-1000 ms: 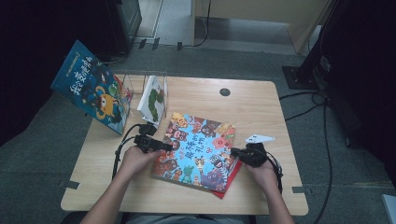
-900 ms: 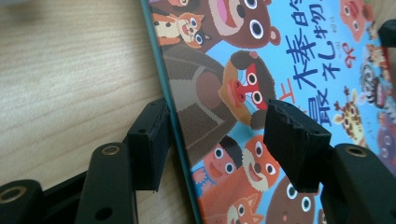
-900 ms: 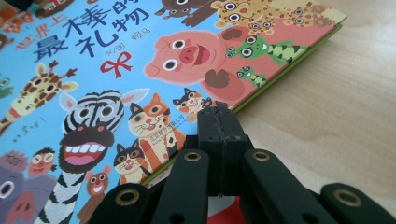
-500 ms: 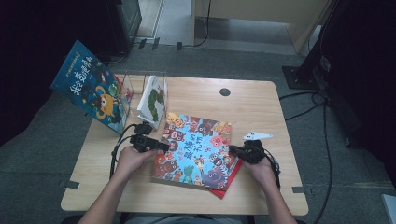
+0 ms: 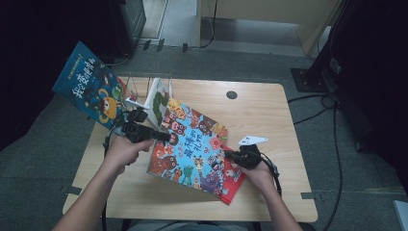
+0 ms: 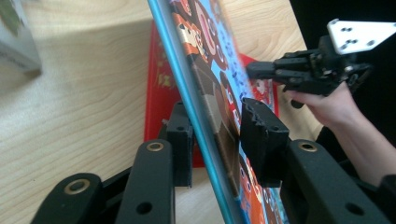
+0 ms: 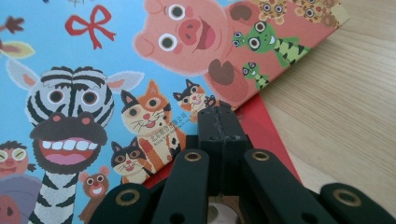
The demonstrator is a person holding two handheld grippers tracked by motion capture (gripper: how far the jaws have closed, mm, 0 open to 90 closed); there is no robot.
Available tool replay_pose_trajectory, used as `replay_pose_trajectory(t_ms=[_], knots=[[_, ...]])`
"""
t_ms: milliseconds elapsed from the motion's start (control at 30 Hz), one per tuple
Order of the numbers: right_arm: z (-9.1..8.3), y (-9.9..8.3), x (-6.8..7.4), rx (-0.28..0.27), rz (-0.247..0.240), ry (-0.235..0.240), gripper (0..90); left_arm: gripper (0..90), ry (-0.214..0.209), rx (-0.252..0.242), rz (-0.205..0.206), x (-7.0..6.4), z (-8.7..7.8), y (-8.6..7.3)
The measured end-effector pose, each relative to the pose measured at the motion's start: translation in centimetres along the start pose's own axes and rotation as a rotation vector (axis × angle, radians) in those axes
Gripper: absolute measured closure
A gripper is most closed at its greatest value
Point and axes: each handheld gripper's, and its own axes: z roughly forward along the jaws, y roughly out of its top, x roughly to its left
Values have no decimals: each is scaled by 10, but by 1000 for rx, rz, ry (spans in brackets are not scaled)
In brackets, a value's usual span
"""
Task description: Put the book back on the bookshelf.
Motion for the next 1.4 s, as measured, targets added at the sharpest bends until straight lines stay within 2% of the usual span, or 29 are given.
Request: replay_pose_trajectory(t_ms=[133, 200, 267, 300, 333, 400, 433, 600, 667, 767, 833, 867, 900, 1033, 1233, 1333, 1400], knots=[[9, 4, 6, -5, -8, 24, 900, 660, 37, 60, 14, -12, 0, 14], [15, 7, 11, -9, -42, 38, 900, 676, 48, 89, 24, -16, 5, 21], [20, 10, 19, -5, -81, 32, 891, 704, 30, 112, 22, -17, 7, 26], [21, 11, 21, -3, -99, 24, 868, 723, -8, 108, 12, -16, 4, 30], [22, 12, 23, -3, -104, 19, 801, 754, -18, 109, 0, -15, 1, 32], [22, 15, 22, 10, -111, 56, 735, 766, -11, 131, 7, -16, -1, 37], [23, 15, 22, 13, -110, 60, 735, 770, -8, 144, 6, -17, -2, 41], [22, 17, 21, 26, -126, 52, 691, 791, 38, 197, 22, -26, -10, 55], [20, 17, 21, 34, -135, 44, 691, 793, 70, 215, 51, -31, -15, 59], [18, 16, 20, 38, -142, 39, 691, 805, 117, 241, 70, -39, -23, 66], [17, 15, 19, 38, -136, 44, 692, 817, 126, 249, 81, -42, -27, 69], [17, 15, 19, 40, -136, 44, 691, 820, 130, 258, 100, -43, -28, 70], [17, 15, 19, 40, -135, 43, 690, 821, 139, 269, 135, -46, -30, 70], [16, 14, 20, 38, -147, 37, 663, 823, 163, 301, 170, -49, -37, 69], [15, 13, 22, 40, -153, 36, 656, 823, 198, 301, 184, -52, -54, 65], [15, 13, 22, 41, -151, 39, 642, 823, 199, 291, 171, -53, -66, 64], [16, 13, 22, 36, -143, 40, 598, 823, 201, 281, 157, -54, -74, 63]])
